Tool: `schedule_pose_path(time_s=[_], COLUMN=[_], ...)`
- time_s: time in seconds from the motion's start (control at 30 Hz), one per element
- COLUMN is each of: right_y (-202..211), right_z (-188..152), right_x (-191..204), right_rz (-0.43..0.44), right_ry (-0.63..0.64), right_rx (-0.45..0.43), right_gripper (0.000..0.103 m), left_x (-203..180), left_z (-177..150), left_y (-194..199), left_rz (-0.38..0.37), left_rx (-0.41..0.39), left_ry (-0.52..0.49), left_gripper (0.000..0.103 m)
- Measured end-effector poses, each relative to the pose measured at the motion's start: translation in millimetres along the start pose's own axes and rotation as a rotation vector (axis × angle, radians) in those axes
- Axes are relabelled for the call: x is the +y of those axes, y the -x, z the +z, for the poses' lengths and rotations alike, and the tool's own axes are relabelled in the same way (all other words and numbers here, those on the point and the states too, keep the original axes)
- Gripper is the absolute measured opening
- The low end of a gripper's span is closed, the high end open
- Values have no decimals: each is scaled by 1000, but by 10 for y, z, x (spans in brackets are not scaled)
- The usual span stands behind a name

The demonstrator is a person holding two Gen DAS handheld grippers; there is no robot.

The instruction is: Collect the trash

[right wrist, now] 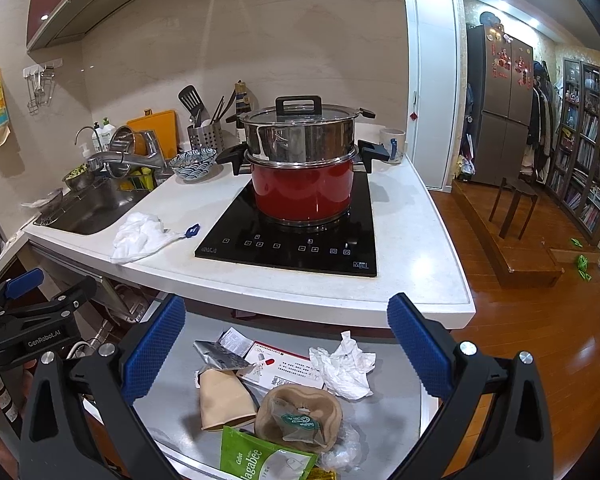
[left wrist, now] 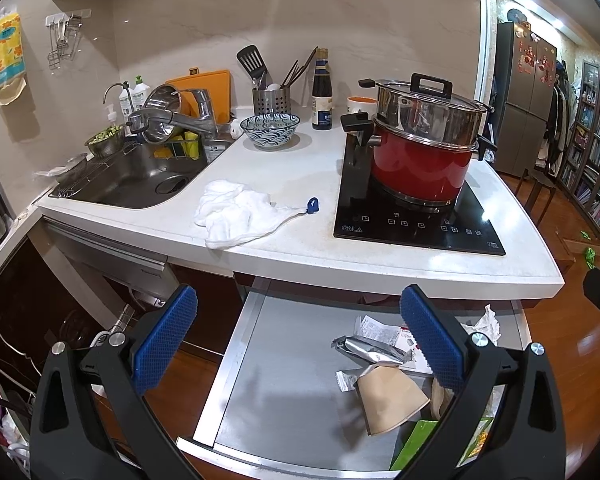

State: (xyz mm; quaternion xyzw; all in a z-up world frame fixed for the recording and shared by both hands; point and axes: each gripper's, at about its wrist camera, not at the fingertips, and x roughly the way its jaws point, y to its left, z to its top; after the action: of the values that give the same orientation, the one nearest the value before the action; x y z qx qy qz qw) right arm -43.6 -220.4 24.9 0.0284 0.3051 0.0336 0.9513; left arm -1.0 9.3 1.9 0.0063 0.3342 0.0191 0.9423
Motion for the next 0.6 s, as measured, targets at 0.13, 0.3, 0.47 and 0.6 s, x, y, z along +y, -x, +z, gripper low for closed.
schedule_pose_path(time_s=[0.13, 0.3, 0.47, 0.6], right_y=[-14, -7, -9, -44], right_z=[1, 1, 1, -2], right_x=[14, 7, 6, -5], right_rz=[3, 2, 1, 2], right_ry=[2, -1, 0, -5], right_rx=[1, 1, 0, 4], right_gripper=[99, 99, 99, 99], left_x=[0, -4, -7, -13], left_z=[4, 13, 7, 10], left_y=[-4, -3, -4, -2], left_rz=[0, -1, 0, -1], left_rx=[0, 1, 0, 0], left_ry=[0, 0, 0, -1], left_gripper=[101, 101, 101, 101])
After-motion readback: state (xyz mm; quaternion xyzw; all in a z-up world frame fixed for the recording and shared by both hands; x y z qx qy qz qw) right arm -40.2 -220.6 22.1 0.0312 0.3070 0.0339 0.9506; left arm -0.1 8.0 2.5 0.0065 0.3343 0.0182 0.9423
